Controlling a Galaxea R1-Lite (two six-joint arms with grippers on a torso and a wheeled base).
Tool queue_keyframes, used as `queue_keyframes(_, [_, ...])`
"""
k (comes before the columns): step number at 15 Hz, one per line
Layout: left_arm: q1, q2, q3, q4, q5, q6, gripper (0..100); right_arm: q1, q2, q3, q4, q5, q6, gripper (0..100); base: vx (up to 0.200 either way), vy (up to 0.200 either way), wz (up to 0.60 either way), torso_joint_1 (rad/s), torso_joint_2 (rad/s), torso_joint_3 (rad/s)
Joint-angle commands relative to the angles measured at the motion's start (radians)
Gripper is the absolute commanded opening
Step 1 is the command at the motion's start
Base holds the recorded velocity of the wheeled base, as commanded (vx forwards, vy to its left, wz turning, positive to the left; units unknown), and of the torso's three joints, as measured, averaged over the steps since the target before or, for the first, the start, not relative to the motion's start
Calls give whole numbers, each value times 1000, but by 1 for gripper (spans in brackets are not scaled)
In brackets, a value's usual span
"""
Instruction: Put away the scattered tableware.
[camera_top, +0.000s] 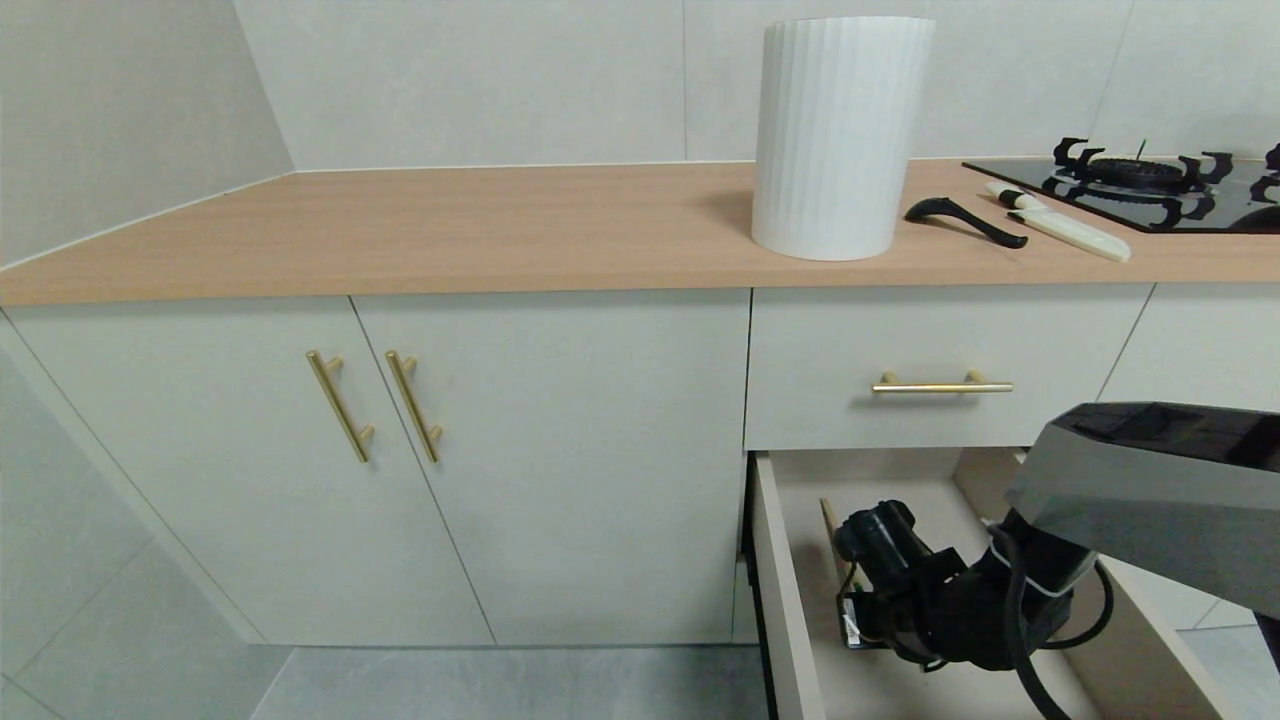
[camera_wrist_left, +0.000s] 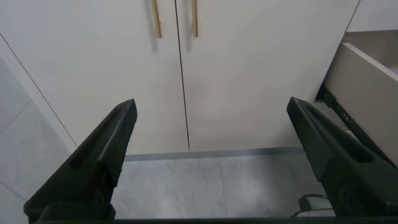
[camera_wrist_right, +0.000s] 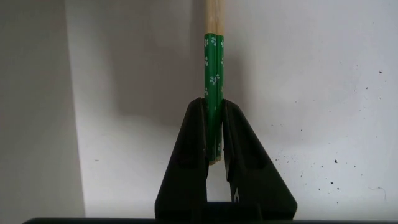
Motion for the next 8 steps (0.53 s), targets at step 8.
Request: queue_keyframes(8, [0,1,0,0,0,-2,100,7,13,2,0,-13,-1,0,0,0,0,0,0,0])
